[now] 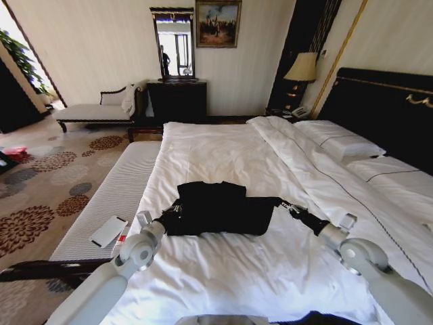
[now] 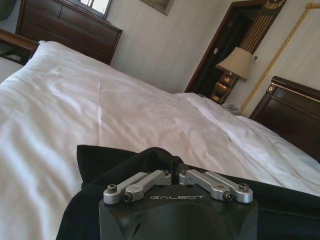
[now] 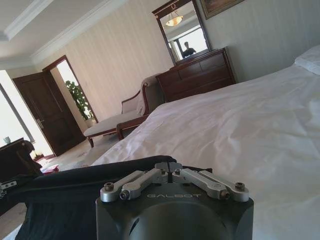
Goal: Fold the clothes on the bed.
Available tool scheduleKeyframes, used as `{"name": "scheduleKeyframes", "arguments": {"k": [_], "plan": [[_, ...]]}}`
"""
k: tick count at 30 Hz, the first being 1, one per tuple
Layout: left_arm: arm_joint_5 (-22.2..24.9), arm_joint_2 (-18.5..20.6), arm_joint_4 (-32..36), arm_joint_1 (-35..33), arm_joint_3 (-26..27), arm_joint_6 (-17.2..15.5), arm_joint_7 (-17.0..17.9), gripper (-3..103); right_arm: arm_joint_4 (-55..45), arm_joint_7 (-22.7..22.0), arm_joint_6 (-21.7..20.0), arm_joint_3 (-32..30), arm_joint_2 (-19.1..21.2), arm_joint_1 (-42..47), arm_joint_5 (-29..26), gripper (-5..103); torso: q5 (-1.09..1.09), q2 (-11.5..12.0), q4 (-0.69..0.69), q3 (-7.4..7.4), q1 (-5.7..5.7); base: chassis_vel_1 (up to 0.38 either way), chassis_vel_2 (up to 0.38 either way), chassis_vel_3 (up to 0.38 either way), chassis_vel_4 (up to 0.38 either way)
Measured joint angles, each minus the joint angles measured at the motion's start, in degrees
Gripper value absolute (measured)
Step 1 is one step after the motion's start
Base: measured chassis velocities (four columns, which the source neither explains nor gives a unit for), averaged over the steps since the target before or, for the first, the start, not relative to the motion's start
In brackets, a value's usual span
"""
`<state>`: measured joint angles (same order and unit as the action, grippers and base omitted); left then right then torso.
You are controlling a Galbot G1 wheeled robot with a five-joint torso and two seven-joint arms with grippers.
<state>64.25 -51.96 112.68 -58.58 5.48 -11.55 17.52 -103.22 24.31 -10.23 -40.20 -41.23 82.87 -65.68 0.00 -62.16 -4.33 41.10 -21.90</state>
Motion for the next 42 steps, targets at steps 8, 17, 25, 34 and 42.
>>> {"name": "scheduleKeyframes", "arguments": {"k": [8,17,25,34,42], "plan": [[0.64,-1.03,-4.97,6.63,-2.80,-0.18,0.39,2,4.22,-0.94,2.33,4.79,-0.45,-5.26,1.47,0,0.00,0.00,0.03,0.00,0.01,0.000,0.000,0.000,0.000],[0.40,-3.70,-14.44,15.35,-7.45,-0.27,-0.41,2,9.40,-2.50,3.21,10.86,-0.26,-13.41,1.46,0,0.00,0.00,0.02,0.00,0.01,0.000,0.000,0.000,0.000],[0.41,-5.83,-20.73,20.44,-10.14,-0.30,-1.20,2,14.00,-3.40,3.21,16.70,-0.11,-20.71,0.46,0,0.00,0.00,0.02,0.00,0.01,0.000,0.000,0.000,0.000],[0.11,-9.21,-28.47,25.66,-12.89,-0.30,-2.42,2,22.23,-3.63,3.89,26.40,-2.39,-30.06,0.86,0,0.00,0.00,0.02,0.00,0.01,0.000,0.000,0.000,0.000],[-1.20,-12.21,-35.27,28.15,-14.14,-0.07,-3.58,2,28.69,-3.55,4.66,32.17,-4.64,-37.16,1.79,0,0.01,0.00,0.02,0.00,0.01,0.000,0.000,0.000,0.000]]}}
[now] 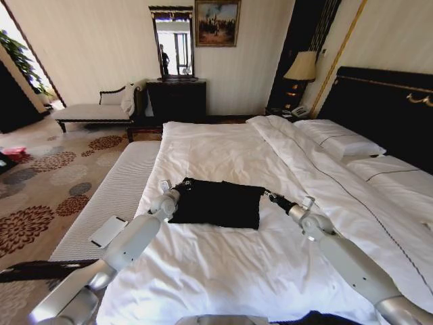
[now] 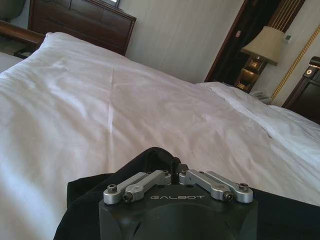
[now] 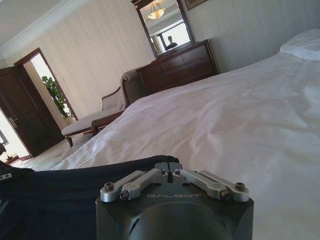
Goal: Fold the clothes on the bed.
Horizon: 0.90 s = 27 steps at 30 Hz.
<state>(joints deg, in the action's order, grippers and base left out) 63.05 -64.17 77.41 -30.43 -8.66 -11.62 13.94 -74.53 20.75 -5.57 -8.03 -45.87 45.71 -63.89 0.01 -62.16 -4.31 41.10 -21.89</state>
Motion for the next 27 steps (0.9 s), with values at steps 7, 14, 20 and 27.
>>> {"name": "scheduleKeyframes", "arguments": {"k": [7,14,20,27], "plan": [[-0.44,-1.81,-4.03,1.50,-0.07,0.21,-0.76,2,3.60,0.10,0.44,2.54,-1.18,-3.67,0.27,0,0.00,0.00,0.00,0.00,0.00,0.000,0.000,0.000,0.000],[-1.22,-4.47,-8.66,3.18,0.19,0.59,-1.63,2,7.85,0.01,0.93,5.01,-2.37,-6.90,0.50,0,-0.01,0.00,0.00,0.00,0.00,0.000,0.000,0.000,0.000],[-1.61,-6.32,-11.41,4.59,0.25,0.75,-2.25,2,10.04,-0.01,1.34,6.54,-2.92,-8.44,0.82,0,-0.01,0.00,-0.01,0.00,0.00,0.000,0.000,0.000,0.000],[-1.97,-7.79,-13.19,5.18,0.42,0.89,-2.36,2,12.24,-0.15,1.46,9.03,-3.62,-10.68,0.85,0,-0.01,0.00,-0.01,0.00,0.00,0.000,0.000,0.000,0.000]]}}
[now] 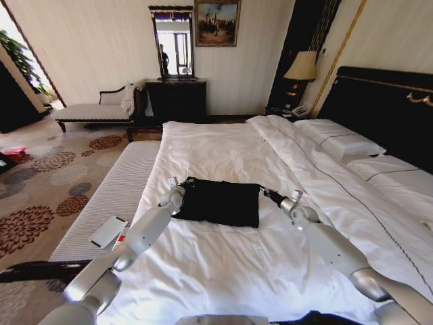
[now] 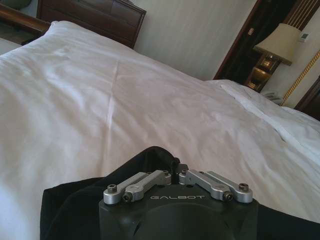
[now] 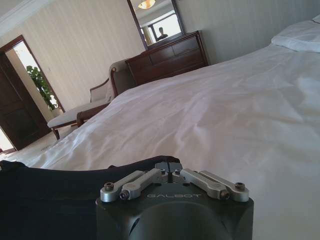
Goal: Fold the clothes on the bed.
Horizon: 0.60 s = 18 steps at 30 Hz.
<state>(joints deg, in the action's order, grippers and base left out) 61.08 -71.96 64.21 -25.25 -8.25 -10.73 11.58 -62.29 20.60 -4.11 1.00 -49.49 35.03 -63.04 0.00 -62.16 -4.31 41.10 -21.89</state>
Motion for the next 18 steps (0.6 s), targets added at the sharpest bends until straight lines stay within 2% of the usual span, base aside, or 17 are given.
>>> {"name": "scheduleKeyframes", "arguments": {"k": [12,13,14,15,16,17,18], "plan": [[-0.80,-0.94,-1.32,-0.28,0.85,0.31,0.33,2,3.29,-1.71,0.51,2.90,-1.12,-2.51,0.01,0,0.00,0.00,0.01,0.00,0.00,0.000,0.000,0.000,0.000],[-0.80,-0.98,-1.31,-0.25,0.91,0.31,0.44,2,3.31,-2.25,0.51,3.04,-1.12,-2.60,0.03,-3,0.00,0.00,0.00,0.00,0.00,0.000,0.000,0.000,0.000],[-0.79,-0.96,-1.15,-0.25,0.97,0.31,0.58,-1,3.25,-2.87,0.51,3.10,-1.10,-2.64,0.05,1,0.00,0.00,0.00,0.00,0.00,0.000,0.000,0.000,0.000],[-0.93,-0.74,-0.58,-0.29,0.98,0.32,0.81,4,2.91,-3.42,0.43,3.12,-0.99,-2.64,0.05,5,0.00,0.00,0.00,0.00,0.00,0.000,0.000,0.000,0.000],[-0.93,-0.74,-0.58,-0.29,0.98,0.32,0.81,4,2.91,-3.42,0.43,3.12,-0.99,-2.64,0.05,5,0.00,0.00,0.00,0.00,0.00,0.000,0.000,0.000,0.000],[-1.24,-0.53,-0.23,-0.37,0.94,0.35,0.92,9,2.57,-3.54,0.38,3.12,-0.84,-2.63,0.07,5,0.00,0.00,-0.01,0.00,0.00,0.000,0.000,0.000,0.000],[-1.67,-0.08,0.37,-0.59,0.72,0.37,1.17,15,1.71,-3.68,0.24,2.97,-0.53,-2.44,0.12,16,0.01,0.00,0.00,-0.01,0.00,0.000,0.000,0.000,0.000]]}}
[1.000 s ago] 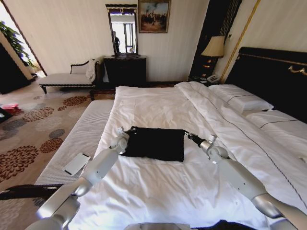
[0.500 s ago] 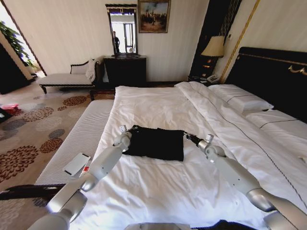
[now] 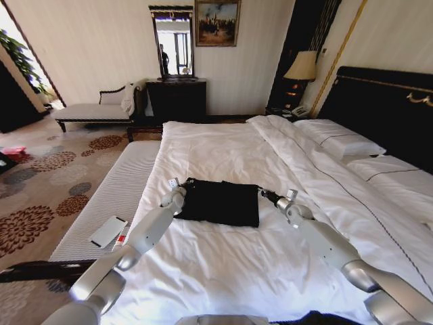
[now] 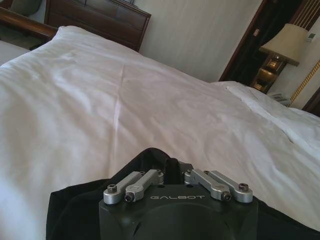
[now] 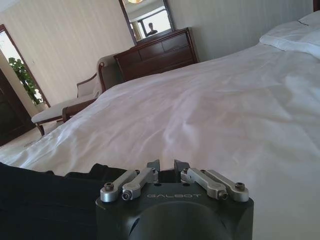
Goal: Fold the clothes on the bed.
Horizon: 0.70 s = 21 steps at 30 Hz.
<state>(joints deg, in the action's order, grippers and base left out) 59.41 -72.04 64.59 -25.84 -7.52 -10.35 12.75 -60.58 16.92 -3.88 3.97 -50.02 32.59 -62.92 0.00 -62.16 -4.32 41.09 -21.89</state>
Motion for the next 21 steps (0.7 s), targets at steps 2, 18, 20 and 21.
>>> {"name": "scheduleKeyframes", "arguments": {"k": [2,18,20,21], "plan": [[-0.29,0.60,0.88,-0.33,-0.30,0.00,0.36,25,-1.05,-0.17,-0.23,-0.23,0.29,0.34,0.08,21,-0.01,0.00,0.00,0.00,0.00,0.000,0.000,0.000,0.000],[-1.57,4.50,7.11,-2.12,-1.08,-0.55,3.47,80,-8.65,-0.30,-0.97,-4.24,3.07,5.20,1.11,75,0.00,0.00,0.00,0.00,0.00,0.000,0.000,0.000,0.000],[-1.83,6.04,9.78,-3.00,-1.08,-0.64,4.01,90,-10.78,-0.75,-1.39,-5.70,3.96,6.59,0.80,86,0.00,0.00,0.01,0.00,0.00,0.000,0.000,0.000,0.000],[-1.88,6.57,10.90,-3.37,-1.08,-0.69,4.16,90,-11.63,-1.07,-1.58,-6.27,4.26,7.17,0.59,91,0.00,0.00,0.01,0.00,0.00,0.000,0.000,0.000,0.000]]}}
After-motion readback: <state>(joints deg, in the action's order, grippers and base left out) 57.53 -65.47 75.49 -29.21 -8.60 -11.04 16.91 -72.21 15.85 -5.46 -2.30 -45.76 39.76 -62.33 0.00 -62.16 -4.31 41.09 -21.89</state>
